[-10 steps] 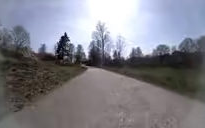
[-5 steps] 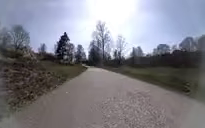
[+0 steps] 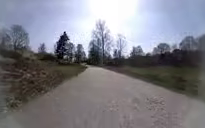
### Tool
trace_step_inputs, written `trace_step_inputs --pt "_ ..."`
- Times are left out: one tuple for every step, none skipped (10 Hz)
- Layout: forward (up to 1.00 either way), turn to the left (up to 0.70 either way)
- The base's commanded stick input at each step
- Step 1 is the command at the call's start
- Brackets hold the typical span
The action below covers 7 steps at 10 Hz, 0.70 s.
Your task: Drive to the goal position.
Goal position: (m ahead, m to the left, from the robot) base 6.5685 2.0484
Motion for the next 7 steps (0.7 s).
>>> trace_step_inputs --pt "0.85 0.0" --pt "0.85 0.0" --pt "0.85 0.0" --pt "0.85 0.0" --pt "0.85 0.0" --pt "0.85 0.0" --pt "0.85 0.0"
